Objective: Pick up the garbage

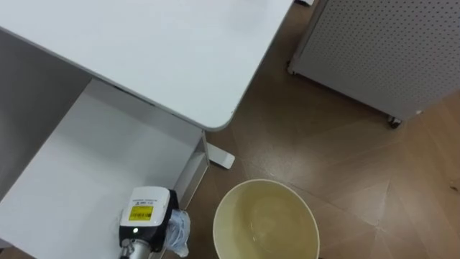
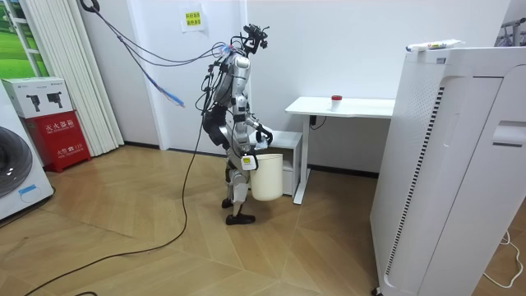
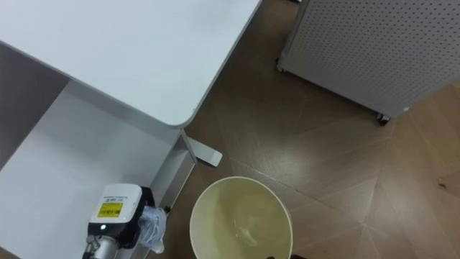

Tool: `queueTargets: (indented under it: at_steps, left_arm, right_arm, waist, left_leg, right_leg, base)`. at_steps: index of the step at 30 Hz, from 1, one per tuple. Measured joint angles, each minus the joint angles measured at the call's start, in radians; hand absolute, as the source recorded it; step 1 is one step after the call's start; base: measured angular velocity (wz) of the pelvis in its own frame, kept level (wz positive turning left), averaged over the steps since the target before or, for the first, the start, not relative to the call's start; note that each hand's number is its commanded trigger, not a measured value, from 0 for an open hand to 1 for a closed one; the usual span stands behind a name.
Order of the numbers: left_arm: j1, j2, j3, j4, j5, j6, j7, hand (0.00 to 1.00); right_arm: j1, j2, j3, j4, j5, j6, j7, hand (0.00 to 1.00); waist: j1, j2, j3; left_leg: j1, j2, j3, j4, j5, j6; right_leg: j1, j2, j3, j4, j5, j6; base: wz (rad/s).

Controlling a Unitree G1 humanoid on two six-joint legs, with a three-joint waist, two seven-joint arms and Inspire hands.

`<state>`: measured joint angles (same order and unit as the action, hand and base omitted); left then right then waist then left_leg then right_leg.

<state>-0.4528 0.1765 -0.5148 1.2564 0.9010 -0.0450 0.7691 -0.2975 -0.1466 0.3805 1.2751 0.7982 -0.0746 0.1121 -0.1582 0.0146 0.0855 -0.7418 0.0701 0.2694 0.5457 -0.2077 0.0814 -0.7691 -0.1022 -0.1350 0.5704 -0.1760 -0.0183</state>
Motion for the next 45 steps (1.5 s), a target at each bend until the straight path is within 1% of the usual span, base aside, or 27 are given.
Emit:
queueTargets:
  at_steps: [4,7,9,11,12,15,16,17,18,19,20,21,22,23,24,26,29,31,32,33,34,38,43,45]
  left_arm:
    - [0.001,-0.003,0.001,-0.001,-0.007,-0.001,-0.001,1.00]
    - [0.002,-0.007,0.005,-0.010,-0.029,-0.012,-0.013,1.00]
    - [0.005,-0.005,0.003,-0.009,-0.051,-0.028,-0.017,1.00]
    - [0.010,-0.012,0.004,-0.024,-0.089,-0.048,-0.014,1.00]
    - [0.009,-0.014,0.005,-0.024,-0.104,-0.052,-0.013,1.00]
    - [0.008,-0.034,0.014,-0.029,-0.216,-0.095,-0.019,1.00]
    - [0.009,-0.035,0.013,-0.038,-0.234,-0.098,-0.024,1.00]
    - [0.015,-0.043,0.010,-0.056,-0.266,-0.110,-0.046,1.00]
    - [0.016,-0.048,0.008,-0.059,-0.275,-0.117,-0.057,1.00]
    - [0.016,-0.061,0.003,-0.060,-0.282,-0.129,-0.077,1.00]
    - [0.020,-0.078,-0.002,-0.062,-0.284,-0.141,-0.098,1.00]
    - [0.023,-0.086,-0.004,-0.063,-0.290,-0.151,-0.108,1.00]
    - [0.031,-0.096,-0.020,-0.063,-0.307,-0.167,-0.126,1.00]
    - [0.037,-0.118,-0.039,-0.063,-0.329,-0.181,-0.148,1.00]
    - [0.041,-0.135,-0.061,-0.063,-0.360,-0.191,-0.174,1.00]
    - [0.051,-0.152,-0.082,-0.079,-0.383,-0.199,-0.217,1.00]
    - [0.064,-0.158,-0.120,-0.122,-0.389,-0.222,-0.277,1.00]
    - [0.064,-0.159,-0.142,-0.134,-0.387,-0.228,-0.305,1.00]
    - [0.063,-0.161,-0.153,-0.138,-0.386,-0.232,-0.324,0.67]
    - [0.062,-0.162,-0.158,-0.138,-0.385,-0.238,-0.341,0.56]
    - [0.062,-0.164,-0.159,-0.138,-0.385,-0.238,-0.348,0.00]
    - [0.062,-0.166,-0.199,-0.138,-0.388,-0.238,-0.396,0.00]
    - [0.066,-0.168,-0.197,-0.138,-0.388,-0.237,-0.449,0.00]
    - [0.068,-0.170,-0.197,-0.138,-0.387,-0.237,-0.473,0.00]
  right_arm:
    - [-0.001,0.001,0.010,0.001,0.002,0.000,-0.004,1.00]
    - [-0.001,0.002,0.025,0.002,0.000,-0.004,-0.005,1.00]
    - [-0.001,0.004,0.034,0.002,0.001,-0.013,-0.005,1.00]
    - [-0.002,0.007,0.039,0.005,0.002,-0.028,0.000,1.00]
    - [-0.004,0.009,0.039,0.008,-0.002,-0.033,0.000,1.00]
    - [-0.011,0.022,0.040,0.011,-0.018,-0.048,0.000,1.00]
    - [-0.011,0.024,0.040,0.011,-0.019,-0.049,0.000,1.00]
    - [-0.010,0.026,0.043,0.012,-0.025,-0.053,0.000,1.00]
    - [-0.010,0.026,0.047,0.013,-0.031,-0.057,0.000,1.00]
    - [-0.010,0.029,0.049,0.011,-0.045,-0.059,0.001,1.00]
    - [-0.009,0.033,0.050,0.011,-0.055,-0.065,0.001,1.00]
    - [-0.008,0.035,0.052,0.011,-0.057,-0.068,0.001,1.00]
    - [-0.008,0.038,0.058,0.012,-0.057,-0.070,0.001,1.00]
    - [-0.008,0.038,0.067,0.013,-0.056,-0.078,0.001,1.00]
    - [-0.008,0.038,0.075,0.013,-0.057,-0.079,0.002,1.00]
    - [-0.009,0.040,0.079,0.019,-0.057,-0.089,0.010,1.00]
    - [-0.013,0.046,0.079,0.034,-0.057,-0.105,0.023,1.00]
    - [-0.016,0.048,0.078,0.041,-0.060,-0.108,0.025,1.00]
    - [-0.016,0.049,0.078,0.043,-0.060,-0.109,0.031,1.00]
    - [-0.016,0.049,0.078,0.044,-0.060,-0.109,0.033,1.00]
    - [-0.016,0.049,0.078,0.044,-0.060,-0.109,0.034,1.00]
    - [-0.015,0.046,0.079,0.049,-0.067,-0.108,0.035,1.00]
    - [-0.015,0.044,0.077,0.053,-0.110,-0.107,0.035,1.00]
    - [-0.015,0.043,0.077,0.053,-0.130,-0.108,0.036,1.00]
  waist:
    - [0.003,-0.002,0.0014]
    - [0.004,-0.007,0.0037]
    - [0.004,-0.007,0.0039]
    - [0.005,-0.007,0.0040]
    - [0.006,-0.007,0.0040]
    - [0.008,-0.007,0.0040]
    - [0.008,-0.007,0.0040]
    - [0.008,-0.007,0.0043]
    - [0.008,-0.008,0.0054]
    - [0.008,-0.012,0.0084]
    - [0.006,-0.014,0.0096]
    - [0.006,-0.016,0.0104]
    - [0.005,-0.016,0.0106]
    - [0.004,-0.016,0.0107]
    - [0.004,-0.016,0.0106]
    - [0.004,-0.016,0.0107]
    - [0.005,-0.016,0.0106]
    - [0.002,-0.015,0.0104]
    - [0.000,-0.015,0.0102]
    - [-0.001,-0.015,0.0101]
    - [-0.001,-0.015,0.0100]
    - [-0.002,-0.014,0.0092]
    - [-0.004,-0.013,0.0065]
    - [-0.005,-0.010,0.0036]
  left_leg:
    - [0.004,0.003,-0.001,-0.002,0.000,-0.001]
    - [0.021,-0.001,0.000,-0.019,0.003,-0.003]
    - [0.031,-0.005,0.000,-0.031,0.006,-0.005]
    - [0.034,-0.007,-0.001,-0.032,0.007,-0.005]
    - [0.034,-0.007,-0.001,-0.032,0.007,-0.006]
    - [0.037,-0.009,-0.005,-0.032,0.007,-0.005]
    - [0.038,-0.009,-0.006,-0.032,0.007,-0.005]
    - [0.043,-0.011,-0.007,-0.033,0.007,-0.005]
    - [0.046,-0.011,-0.007,-0.033,0.007,-0.005]
    - [0.054,-0.013,-0.007,-0.037,0.007,-0.005]
    - [0.059,-0.014,-0.007,-0.042,0.007,-0.005]
    - [0.061,-0.014,-0.007,-0.044,0.007,-0.005]
    - [0.064,-0.014,-0.007,-0.045,0.007,-0.005]
    - [0.064,-0.014,-0.007,-0.042,0.007,-0.005]
    - [0.064,-0.014,-0.006,-0.042,0.007,-0.005]
    - [0.064,-0.013,-0.006,-0.040,0.007,-0.005]
    - [0.063,-0.013,-0.004,-0.042,0.007,-0.005]
    - [0.063,-0.014,-0.003,-0.041,0.007,-0.005]
    - [0.064,-0.014,-0.002,-0.040,0.007,-0.005]
    - [0.064,-0.014,-0.002,-0.039,0.007,-0.005]
    - [0.064,-0.014,-0.002,-0.038,0.007,-0.005]
    - [0.069,-0.015,-0.002,-0.036,0.007,-0.005]
    - [0.085,-0.015,-0.002,-0.033,0.008,-0.005]
    - [0.088,-0.014,-0.002,-0.031,0.008,-0.005]
  right_leg:
    - [0.010,0.004,-0.003,-0.012,0.000,0.000]
    - [0.023,0.004,-0.001,-0.024,0.003,0.001]
    - [0.031,0.004,0.000,-0.033,0.004,0.002]
    - [0.033,0.003,-0.001,-0.037,0.004,0.002]
    - [0.034,0.003,-0.003,-0.036,0.004,0.002]
    - [0.042,0.001,-0.006,-0.036,0.004,0.002]
    - [0.044,0.001,-0.006,-0.036,0.004,0.002]
    - [0.048,0.000,-0.006,-0.036,0.003,0.003]
    - [0.051,0.000,-0.006,-0.036,0.003,0.004]
    - [0.057,-0.001,-0.006,-0.037,0.003,0.004]
    - [0.061,-0.001,-0.007,-0.038,0.003,0.004]
    - [0.063,-0.001,-0.007,-0.038,0.003,0.004]
    - [0.065,-0.001,-0.006,-0.037,0.003,0.004]
    - [0.065,-0.001,-0.005,-0.038,0.002,0.004]
    - [0.065,0.000,-0.005,-0.038,0.002,0.004]
    - [0.065,0.002,-0.004,-0.038,0.002,0.004]
    - [0.061,0.002,-0.004,-0.038,0.002,0.004]
    - [0.060,0.001,-0.003,-0.035,0.002,0.004]
    - [0.060,0.000,-0.003,-0.034,0.002,0.004]
    - [0.060,0.001,-0.003,-0.032,0.002,0.004]
    - [0.060,0.001,-0.003,-0.032,0.002,0.004]
    - [0.067,0.000,0.002,-0.032,0.003,0.005]
    - [0.080,0.000,0.004,-0.033,0.003,0.005]
    - [0.083,0.000,0.005,-0.032,0.003,0.005]
  base:
    - [0.00]
    - [0.00]
    - [0.00]
    - [0.00]
    - [0.03]
    - [0.03]
    - [0.00]
    - [0.00]
    - [0.00]
    - [0.00]
    - [0.00]
    - [0.00]
    - [0.00]
    - [0.00]
    - [0.00]
    - [0.00]
    - [0.00]
    - [0.00]
    - [0.00]
    - [0.00]
    - [0.00]
    - [0.00]
    - [0.00]
    - [0.00]
